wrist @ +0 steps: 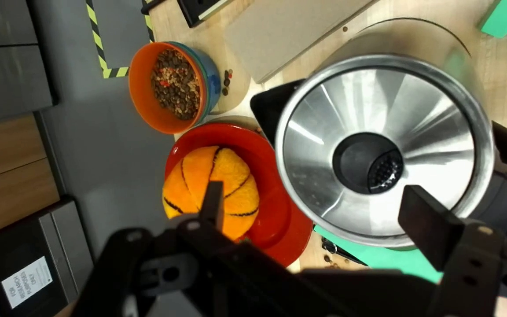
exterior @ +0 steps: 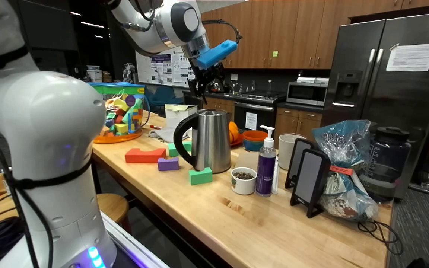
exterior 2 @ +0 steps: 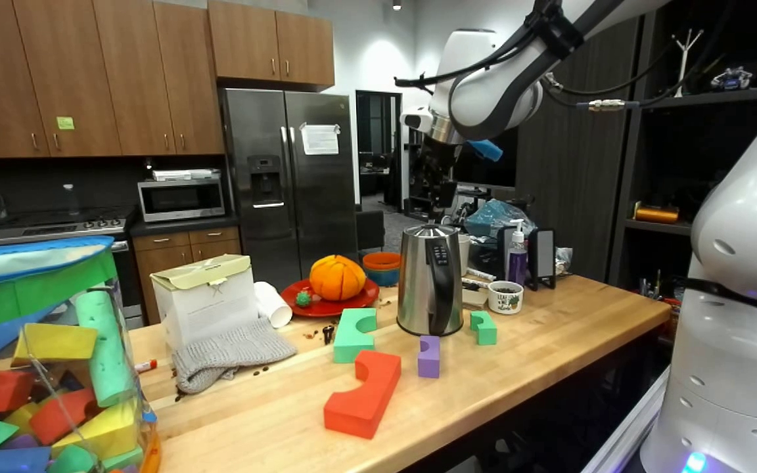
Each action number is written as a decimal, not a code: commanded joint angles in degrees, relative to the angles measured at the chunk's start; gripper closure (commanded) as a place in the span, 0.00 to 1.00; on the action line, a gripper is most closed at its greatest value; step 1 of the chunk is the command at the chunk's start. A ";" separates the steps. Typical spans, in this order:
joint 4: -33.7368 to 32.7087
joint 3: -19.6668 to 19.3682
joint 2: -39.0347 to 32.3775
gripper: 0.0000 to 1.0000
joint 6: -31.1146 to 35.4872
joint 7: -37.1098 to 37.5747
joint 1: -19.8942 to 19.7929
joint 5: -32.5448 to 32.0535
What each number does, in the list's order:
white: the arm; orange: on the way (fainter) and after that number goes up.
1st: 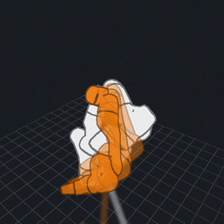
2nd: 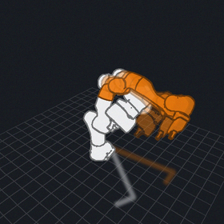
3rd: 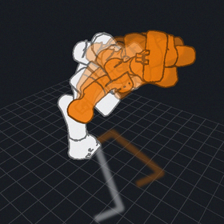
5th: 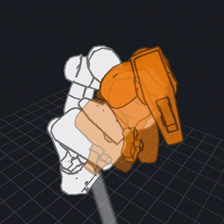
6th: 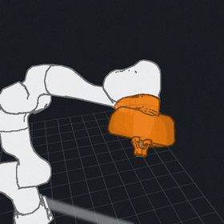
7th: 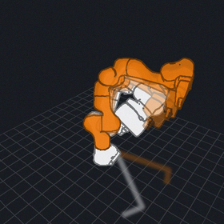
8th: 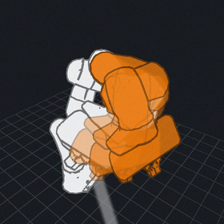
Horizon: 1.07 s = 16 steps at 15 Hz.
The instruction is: Open the kettle, then press two buttons
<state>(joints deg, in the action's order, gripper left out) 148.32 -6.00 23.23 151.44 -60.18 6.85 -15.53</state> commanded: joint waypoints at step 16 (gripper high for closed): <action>-1.07 0.97 -2.49 0.00 -1.92 5.22 -0.83 1.06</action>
<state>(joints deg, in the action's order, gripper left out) 148.30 -5.29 22.34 149.17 -55.40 6.84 -15.35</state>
